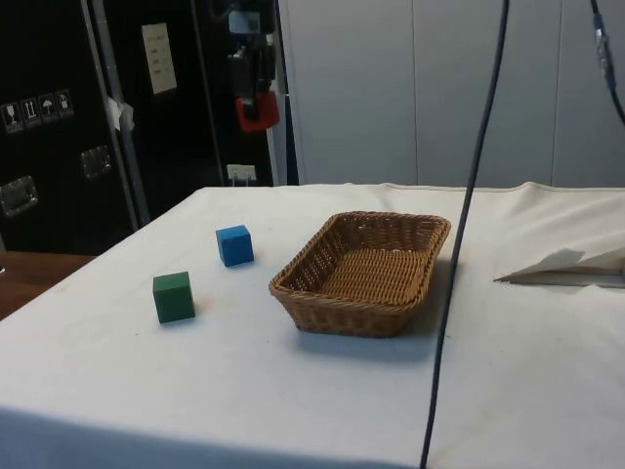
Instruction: Pick up exactly two blocks and place them into the basket.
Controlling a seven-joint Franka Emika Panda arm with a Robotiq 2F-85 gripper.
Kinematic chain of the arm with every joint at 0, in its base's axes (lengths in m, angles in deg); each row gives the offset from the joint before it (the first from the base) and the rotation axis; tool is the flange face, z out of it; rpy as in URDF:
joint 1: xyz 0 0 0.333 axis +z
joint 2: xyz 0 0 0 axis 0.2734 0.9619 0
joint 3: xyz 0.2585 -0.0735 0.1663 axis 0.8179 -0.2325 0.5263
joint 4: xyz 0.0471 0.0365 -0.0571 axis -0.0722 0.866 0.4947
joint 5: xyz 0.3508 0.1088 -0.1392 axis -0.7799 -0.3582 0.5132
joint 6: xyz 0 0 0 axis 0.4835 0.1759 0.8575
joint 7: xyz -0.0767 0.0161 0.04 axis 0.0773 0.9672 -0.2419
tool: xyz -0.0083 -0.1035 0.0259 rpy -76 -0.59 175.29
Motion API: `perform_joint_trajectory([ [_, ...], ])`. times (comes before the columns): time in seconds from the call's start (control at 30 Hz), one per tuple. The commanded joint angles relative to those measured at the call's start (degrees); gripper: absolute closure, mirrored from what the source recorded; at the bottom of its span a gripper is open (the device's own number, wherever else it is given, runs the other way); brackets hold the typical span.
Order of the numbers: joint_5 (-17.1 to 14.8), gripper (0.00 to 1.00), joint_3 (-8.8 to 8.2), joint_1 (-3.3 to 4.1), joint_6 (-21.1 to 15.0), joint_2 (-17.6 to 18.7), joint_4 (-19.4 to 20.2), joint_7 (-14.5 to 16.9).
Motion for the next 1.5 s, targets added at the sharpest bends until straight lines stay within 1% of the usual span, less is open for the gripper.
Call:
perform_joint_trajectory([
  [0.0,1.09,1.0,-0.11,0.57,-1.15,-1.2,1.49,-0.86],
  [0.17,2.01,1.0,0.92,0.52,-2.52,-3.61,4.47,-1.78],
  [0.2,2.23,1.0,1.26,0.46,-3.15,-4.41,5.56,-1.83],
  [0.23,1.32,1.0,1.66,0.0,-2.01,-3.67,4.58,-1.2],
  [0.27,2.35,1.0,1.43,0.34,-3.44,-4.81,6.07,-1.78],
  [0.4,2.58,1.0,1.78,0.17,-3.95,-6.07,7.56,-1.15],
  [0.5,2.69,1.0,1.83,0.11,-4.18,-7.22,8.88,0.06],
  [0.53,2.01,1.0,1.95,-0.06,-3.5,-6.76,8.37,0.23],
  [0.57,2.75,1.0,1.78,0.11,-4.13,-7.45,9.17,0.29],
  [0.67,3.04,1.0,1.72,0.23,-4.58,-8.65,10.49,0.23],
  [0.87,4.3,1.0,2.18,0.17,-6.02,-11.34,13.75,-0.46],
  [0.9,2.86,1.0,2.41,-0.06,-4.53,-10.2,12.26,0.46],
  [0.93,4.47,1.0,2.29,0.17,-6.3,-11.75,14.21,-0.57],
  [1.17,5.5,1.0,3.27,0.06,-9.28,-14.61,18.33,-1.38],
  [1.2,4.24,1.0,3.38,-0.06,-8.08,-13.98,17.48,-0.34],
  [1.23,5.61,1.0,3.38,0.06,-9.68,-14.9,18.85,-1.49],
  [1.3,6.13,1.0,3.78,-0.06,-11.06,-15.93,20.63,-1.78],
  [1.47,7.73,1.0,4.24,-0.11,-12.95,-17.53,23.49,-2.86],
])
